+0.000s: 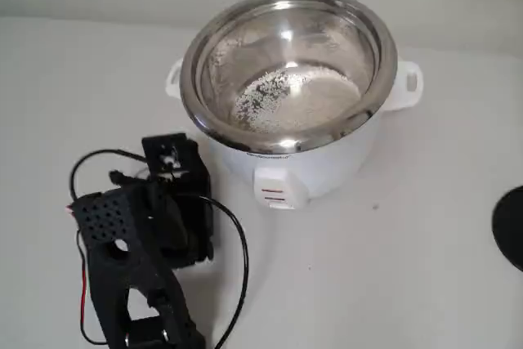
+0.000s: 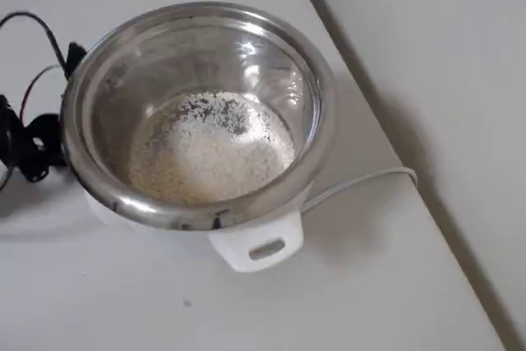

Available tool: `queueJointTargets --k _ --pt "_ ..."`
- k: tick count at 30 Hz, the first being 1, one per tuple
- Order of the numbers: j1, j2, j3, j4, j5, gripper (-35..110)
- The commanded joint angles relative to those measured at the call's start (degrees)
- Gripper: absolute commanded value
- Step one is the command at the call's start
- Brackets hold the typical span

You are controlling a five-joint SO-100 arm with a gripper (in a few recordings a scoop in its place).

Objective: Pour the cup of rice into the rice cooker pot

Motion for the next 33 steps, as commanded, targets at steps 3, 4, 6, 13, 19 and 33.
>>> queueJointTargets --k 3,4,6,13,19,33 --pt "-1.9 11.4 1.9 3.7 0.9 65" --pt "-2.2 12.3 2.2 4.0 1.0 65" --pt "-2.4 13.9 2.2 4.0 1.1 65" --pt "-3.3 31.3 4.1 14.7 3.8 65" --pt "-6.9 48.6 11.3 26.5 4.1 65" --pt "5.6 116.5 16.3 94.3 33.6 65"
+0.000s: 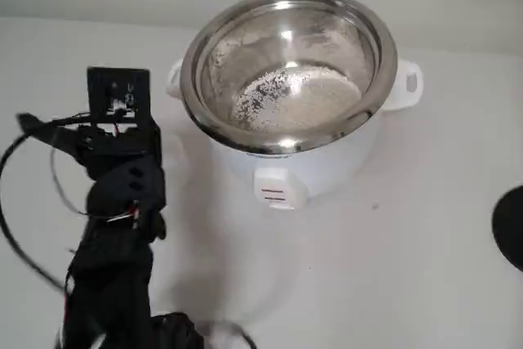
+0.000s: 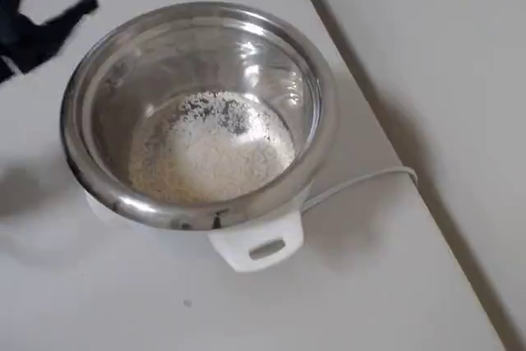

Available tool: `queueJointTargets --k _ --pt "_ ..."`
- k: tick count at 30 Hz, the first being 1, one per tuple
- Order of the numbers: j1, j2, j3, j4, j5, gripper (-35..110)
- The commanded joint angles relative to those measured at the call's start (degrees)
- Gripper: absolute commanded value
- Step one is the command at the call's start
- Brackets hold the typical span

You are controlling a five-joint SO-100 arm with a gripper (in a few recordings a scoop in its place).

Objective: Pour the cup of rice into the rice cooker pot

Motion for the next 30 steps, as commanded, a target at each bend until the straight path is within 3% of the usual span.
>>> queueJointTargets --k 1,8,11,14,22,30 --pt "7.5 20.6 -0.2 16.9 12.1 65" --pt "20.1 35.7 -4.2 40.4 27.0 64" --pt "27.8 35.7 -4.7 43.4 36.7 64" --pt "29.9 35.7 -5.3 47.1 37.4 62" --pt "28.5 35.7 -13.8 65.8 39.7 0" --pt "26.7 35.7 -17.0 78.6 46.3 0"
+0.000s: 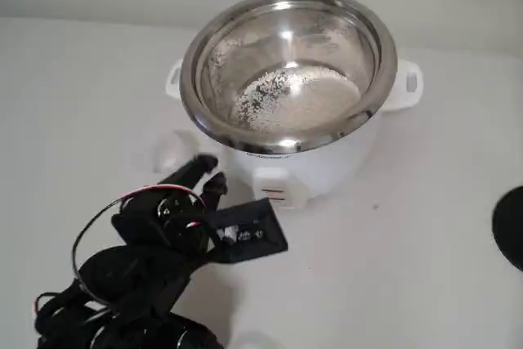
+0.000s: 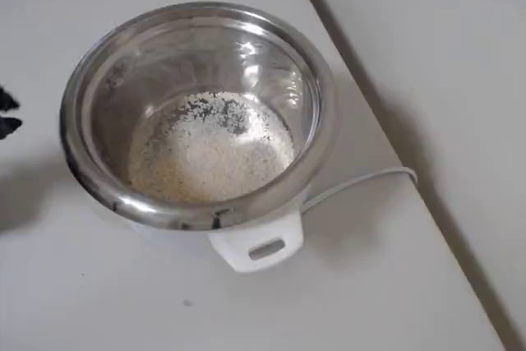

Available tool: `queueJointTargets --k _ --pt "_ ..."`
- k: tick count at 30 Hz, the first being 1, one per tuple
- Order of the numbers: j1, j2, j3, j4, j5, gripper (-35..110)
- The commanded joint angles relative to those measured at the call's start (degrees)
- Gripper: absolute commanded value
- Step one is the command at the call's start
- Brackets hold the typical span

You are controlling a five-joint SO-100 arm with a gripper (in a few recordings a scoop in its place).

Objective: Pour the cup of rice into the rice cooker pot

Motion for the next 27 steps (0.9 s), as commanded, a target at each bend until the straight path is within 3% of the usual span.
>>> queueJointTargets --k 1,7,16,27 --pt "-1.8 -0.1 -3.5 6.2 3.4 0" --pt "-1.8 -0.1 6.0 11.9 8.5 0" --pt "1.3 -0.1 23.6 2.3 8.3 0" --pt "0.4 -0.1 29.8 1.8 8.5 0"
